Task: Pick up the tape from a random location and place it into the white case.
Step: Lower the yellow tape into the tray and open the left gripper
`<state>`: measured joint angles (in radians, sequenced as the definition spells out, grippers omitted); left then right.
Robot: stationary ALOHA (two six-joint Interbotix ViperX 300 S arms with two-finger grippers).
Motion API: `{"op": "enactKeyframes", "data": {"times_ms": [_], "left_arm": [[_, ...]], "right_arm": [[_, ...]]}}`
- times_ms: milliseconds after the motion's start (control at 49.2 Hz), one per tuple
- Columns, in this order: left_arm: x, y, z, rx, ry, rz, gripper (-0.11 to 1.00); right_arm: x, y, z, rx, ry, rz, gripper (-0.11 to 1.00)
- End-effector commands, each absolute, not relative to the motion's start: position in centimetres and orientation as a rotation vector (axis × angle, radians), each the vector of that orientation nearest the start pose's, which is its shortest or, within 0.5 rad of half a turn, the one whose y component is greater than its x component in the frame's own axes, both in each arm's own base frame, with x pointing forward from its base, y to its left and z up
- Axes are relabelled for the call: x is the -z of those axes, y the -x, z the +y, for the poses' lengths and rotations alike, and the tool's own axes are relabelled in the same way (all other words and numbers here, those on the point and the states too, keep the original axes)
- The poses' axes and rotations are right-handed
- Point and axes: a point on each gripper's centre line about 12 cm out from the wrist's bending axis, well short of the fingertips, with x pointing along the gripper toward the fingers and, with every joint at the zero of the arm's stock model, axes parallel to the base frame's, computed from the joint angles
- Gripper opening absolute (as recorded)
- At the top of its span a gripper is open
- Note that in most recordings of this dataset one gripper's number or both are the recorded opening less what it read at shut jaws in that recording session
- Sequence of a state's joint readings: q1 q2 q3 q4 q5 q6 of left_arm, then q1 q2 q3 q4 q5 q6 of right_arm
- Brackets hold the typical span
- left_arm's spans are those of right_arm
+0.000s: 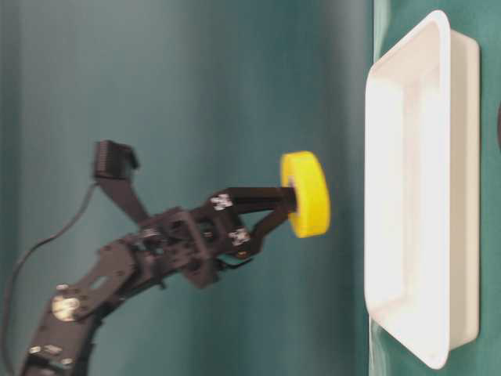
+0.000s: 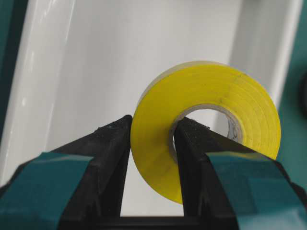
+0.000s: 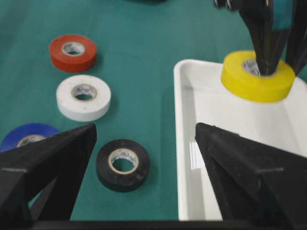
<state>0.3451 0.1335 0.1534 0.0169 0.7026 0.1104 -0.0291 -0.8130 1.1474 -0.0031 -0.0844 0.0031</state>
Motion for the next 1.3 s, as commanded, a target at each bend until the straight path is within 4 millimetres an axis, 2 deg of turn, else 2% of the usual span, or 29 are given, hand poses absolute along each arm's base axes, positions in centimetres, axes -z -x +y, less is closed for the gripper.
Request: {"op": "enactKeyframes", "data": {"times_ms": [0,102,386,651,793,1119,1159,1282], "left_arm": [[-23.7,-42.7,16.1,-0.282,0.052,0.946,0.23],[-22.7,-42.7,16.4,-0.288,0.051,0.935,0.23],[-18.4,-43.1,17.2,-0.293,0.065,0.970,0.23],[-15.8,-43.4,17.8,-0.300,0.077,0.992,0.23],[-15.0,-43.2,18.3,-0.308,0.087,1.005,0.23],[-15.1,-43.3,18.3,-0.308,0.086,1.002,0.24],[-15.0,-43.3,18.3,-0.309,0.087,1.001,0.30],[-15.1,-43.3,18.4,-0.311,0.087,0.995,0.64]], "right_arm": [[-25.2,-22.4,-0.6,0.029,-0.004,0.238,0.92],[-25.2,-22.4,-0.7,0.029,-0.005,0.241,0.92],[-25.1,-22.4,-0.6,0.029,-0.002,0.244,0.92],[-25.1,-22.4,-0.7,0.029,-0.004,0.245,0.92],[-25.1,-22.4,-0.6,0.029,-0.002,0.245,0.92],[-25.1,-22.4,-0.6,0.029,-0.002,0.247,0.92],[-25.1,-22.4,-0.6,0.028,-0.001,0.247,0.92],[-25.1,-22.4,-0.6,0.029,-0.002,0.247,0.92]]}}
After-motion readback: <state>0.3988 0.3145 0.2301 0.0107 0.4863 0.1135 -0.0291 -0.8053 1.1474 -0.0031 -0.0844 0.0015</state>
